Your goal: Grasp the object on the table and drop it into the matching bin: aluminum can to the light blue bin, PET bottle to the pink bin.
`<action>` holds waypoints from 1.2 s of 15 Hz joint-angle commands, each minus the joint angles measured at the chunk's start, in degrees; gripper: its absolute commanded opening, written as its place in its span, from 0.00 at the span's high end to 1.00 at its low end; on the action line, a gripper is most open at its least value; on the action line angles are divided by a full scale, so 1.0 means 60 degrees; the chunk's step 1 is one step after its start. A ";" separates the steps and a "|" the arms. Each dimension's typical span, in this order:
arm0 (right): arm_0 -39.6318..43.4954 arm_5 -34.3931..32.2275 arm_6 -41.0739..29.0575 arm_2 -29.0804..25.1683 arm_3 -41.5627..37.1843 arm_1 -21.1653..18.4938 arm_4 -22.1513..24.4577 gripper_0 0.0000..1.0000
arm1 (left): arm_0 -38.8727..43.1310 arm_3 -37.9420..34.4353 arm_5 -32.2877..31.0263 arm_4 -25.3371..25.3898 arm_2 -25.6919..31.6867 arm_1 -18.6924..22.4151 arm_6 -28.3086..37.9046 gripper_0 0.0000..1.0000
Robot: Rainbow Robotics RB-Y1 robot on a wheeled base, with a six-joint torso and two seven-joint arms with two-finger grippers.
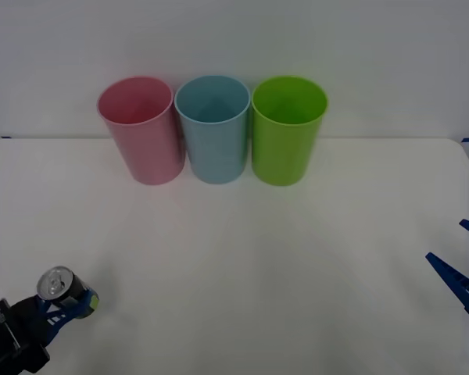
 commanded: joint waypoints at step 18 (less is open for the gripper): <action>0.0000 0.0000 0.0000 0.0000 0.0000 0.0000 0.0000 0.00 | -0.3134 -0.4575 0.4105 -0.2110 -0.1290 -0.0026 0.5751 1.00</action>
